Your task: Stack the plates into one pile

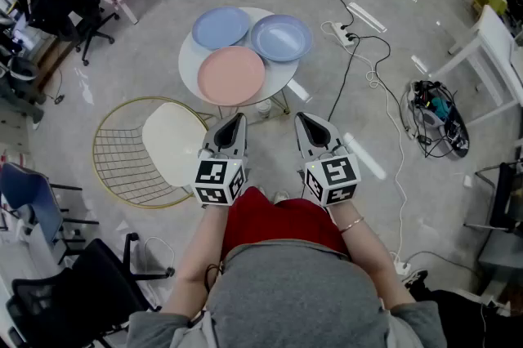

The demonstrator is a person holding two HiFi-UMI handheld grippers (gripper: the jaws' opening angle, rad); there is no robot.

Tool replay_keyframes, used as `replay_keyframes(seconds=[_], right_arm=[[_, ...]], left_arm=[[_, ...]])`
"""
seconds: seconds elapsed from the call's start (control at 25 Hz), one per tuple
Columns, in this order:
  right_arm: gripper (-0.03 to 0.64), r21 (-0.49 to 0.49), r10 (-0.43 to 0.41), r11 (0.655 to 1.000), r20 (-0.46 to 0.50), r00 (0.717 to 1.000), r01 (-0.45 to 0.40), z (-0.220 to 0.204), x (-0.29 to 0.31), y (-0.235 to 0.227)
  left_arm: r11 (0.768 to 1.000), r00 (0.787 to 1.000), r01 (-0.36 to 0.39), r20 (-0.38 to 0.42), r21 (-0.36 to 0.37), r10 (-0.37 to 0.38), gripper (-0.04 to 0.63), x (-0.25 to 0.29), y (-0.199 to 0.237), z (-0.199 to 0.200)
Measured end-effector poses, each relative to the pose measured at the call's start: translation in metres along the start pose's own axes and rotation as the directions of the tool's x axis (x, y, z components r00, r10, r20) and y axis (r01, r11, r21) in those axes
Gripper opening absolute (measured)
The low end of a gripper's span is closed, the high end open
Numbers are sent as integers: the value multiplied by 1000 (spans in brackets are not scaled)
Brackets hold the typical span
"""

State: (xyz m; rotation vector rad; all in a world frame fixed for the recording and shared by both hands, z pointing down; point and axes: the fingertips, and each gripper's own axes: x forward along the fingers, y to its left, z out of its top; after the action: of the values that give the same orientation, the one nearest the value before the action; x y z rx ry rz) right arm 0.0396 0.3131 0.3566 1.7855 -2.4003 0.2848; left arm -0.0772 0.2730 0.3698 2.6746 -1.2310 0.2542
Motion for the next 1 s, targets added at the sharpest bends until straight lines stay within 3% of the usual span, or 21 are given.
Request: replay_keyframes(seconds=[0.56, 1.0], right_arm=[[29, 82, -10, 997, -2, 1000, 10, -11, 2, -14], [29, 71, -20, 997, 18, 1000, 18, 8, 28, -32]], left_arm=[[1000, 1000, -14, -6, -1, 14, 14, 4, 2, -2], [998, 999, -44, 4, 53, 44, 14, 24, 26, 18]])
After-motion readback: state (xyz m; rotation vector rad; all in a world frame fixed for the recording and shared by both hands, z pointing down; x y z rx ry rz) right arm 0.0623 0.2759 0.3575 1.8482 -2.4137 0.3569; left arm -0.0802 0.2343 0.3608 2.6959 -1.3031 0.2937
